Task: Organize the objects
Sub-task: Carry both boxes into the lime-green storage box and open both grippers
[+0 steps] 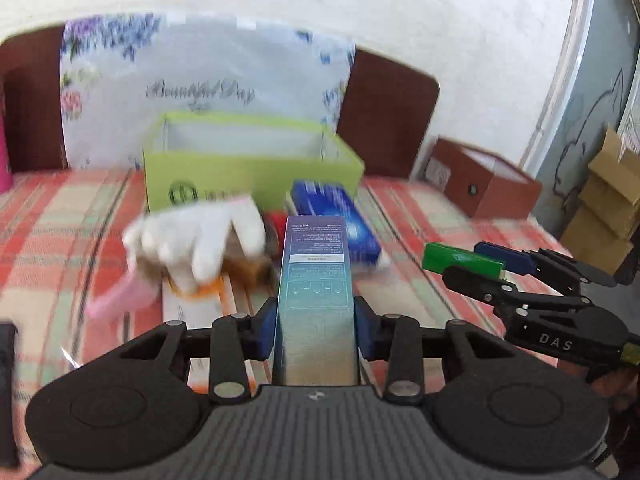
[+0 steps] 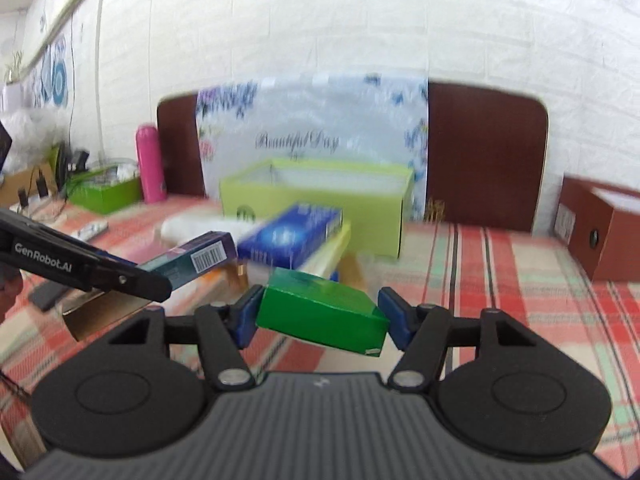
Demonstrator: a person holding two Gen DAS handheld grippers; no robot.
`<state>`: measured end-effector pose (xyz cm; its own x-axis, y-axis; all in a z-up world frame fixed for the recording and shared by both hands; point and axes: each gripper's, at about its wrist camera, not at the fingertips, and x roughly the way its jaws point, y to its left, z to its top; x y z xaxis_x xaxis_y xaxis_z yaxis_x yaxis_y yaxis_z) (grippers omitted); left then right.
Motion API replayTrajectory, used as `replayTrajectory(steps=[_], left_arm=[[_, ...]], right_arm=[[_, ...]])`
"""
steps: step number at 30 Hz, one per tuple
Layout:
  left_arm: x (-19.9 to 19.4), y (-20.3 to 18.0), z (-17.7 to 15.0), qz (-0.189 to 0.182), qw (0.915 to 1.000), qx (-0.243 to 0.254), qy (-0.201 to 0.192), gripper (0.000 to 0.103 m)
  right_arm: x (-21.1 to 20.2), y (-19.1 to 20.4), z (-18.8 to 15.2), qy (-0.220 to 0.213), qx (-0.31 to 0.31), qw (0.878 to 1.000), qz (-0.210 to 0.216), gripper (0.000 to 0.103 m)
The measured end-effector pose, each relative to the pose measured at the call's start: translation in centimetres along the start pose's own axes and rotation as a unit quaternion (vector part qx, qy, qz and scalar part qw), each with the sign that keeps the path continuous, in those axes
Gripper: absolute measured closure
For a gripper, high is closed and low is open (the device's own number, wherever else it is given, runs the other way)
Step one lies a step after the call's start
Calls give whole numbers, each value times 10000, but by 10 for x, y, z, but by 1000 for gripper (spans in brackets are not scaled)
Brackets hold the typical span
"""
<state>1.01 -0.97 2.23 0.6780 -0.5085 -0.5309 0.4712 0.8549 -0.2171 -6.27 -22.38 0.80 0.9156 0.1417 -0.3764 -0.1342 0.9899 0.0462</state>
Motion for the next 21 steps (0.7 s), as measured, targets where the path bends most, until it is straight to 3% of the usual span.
replayTrajectory(steps=[5,9,16,21], left_arm=[[6,10,41,196,9987,-95,-468,62],[27,29,72,389,9967,-301,-642,62],[82,67,124,716,9928,-704,-655,62],[124,90,149,918,9907,-889,-459,62]], right_arm=[[20,-5,44,-520,-2,9986,-24,41],[54,-7,73,-683,127,9976,-64,41],[144,-20,101,-340,343,9982,-344,41],[202,-34,113,14,253,9981,-555,41]])
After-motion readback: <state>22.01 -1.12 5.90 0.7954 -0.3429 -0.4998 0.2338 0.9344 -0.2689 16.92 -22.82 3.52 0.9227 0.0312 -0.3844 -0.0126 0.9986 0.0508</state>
